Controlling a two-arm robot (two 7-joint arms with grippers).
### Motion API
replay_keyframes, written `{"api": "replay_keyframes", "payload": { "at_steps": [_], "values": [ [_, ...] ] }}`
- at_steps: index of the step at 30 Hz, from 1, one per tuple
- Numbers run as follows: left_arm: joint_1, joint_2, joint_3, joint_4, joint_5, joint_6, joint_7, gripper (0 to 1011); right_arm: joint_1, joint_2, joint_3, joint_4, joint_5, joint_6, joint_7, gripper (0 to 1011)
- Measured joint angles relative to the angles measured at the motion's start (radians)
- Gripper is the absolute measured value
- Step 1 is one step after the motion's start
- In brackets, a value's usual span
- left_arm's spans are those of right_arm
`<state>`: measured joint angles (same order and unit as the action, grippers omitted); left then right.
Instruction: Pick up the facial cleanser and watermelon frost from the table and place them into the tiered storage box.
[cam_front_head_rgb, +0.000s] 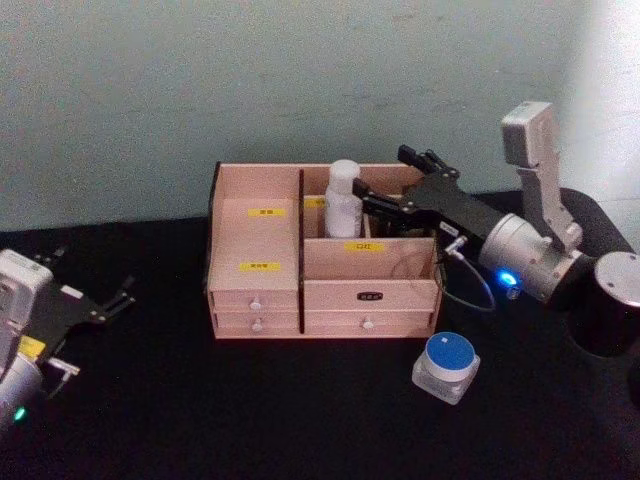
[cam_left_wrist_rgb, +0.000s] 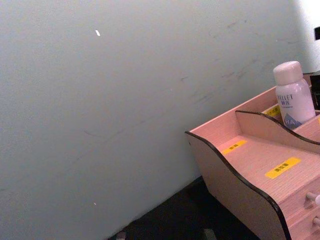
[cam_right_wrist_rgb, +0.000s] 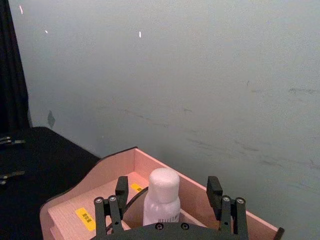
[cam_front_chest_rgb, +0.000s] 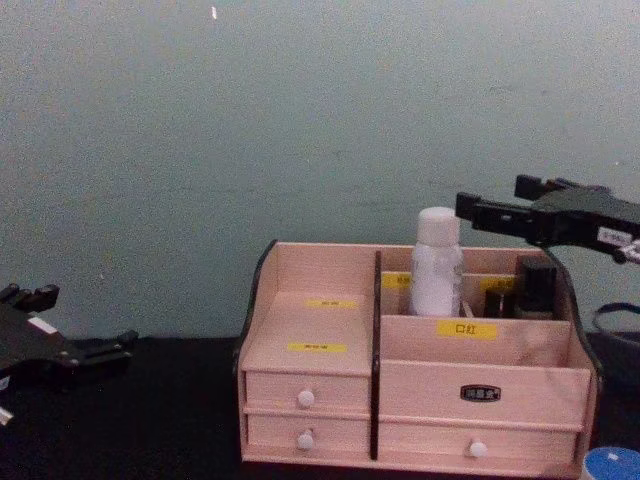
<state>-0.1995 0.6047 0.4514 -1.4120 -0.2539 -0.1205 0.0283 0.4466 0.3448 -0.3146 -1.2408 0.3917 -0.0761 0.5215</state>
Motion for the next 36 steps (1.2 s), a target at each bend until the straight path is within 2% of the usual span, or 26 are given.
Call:
{"api": "replay_keyframes", "payload": {
  "at_steps": [13,28,36],
  "values": [
    [0.000,0.000,0.000,0.000,0.000,0.000,0.000,1002,-0.100,0.083,0.026,-0.136,0.044,0.005,0.001,1000],
    [0.000,0.000,0.000,0.000,0.000,0.000,0.000,1001,-0.246,0.190,0.066,-0.293,0.101,0.026,0.002,1000],
    [0.000,0.000,0.000,0.000,0.000,0.000,0.000,1001,-0.322,0.232,0.079,-0.357,0.109,0.042,-0.016,1000]
  ]
}}
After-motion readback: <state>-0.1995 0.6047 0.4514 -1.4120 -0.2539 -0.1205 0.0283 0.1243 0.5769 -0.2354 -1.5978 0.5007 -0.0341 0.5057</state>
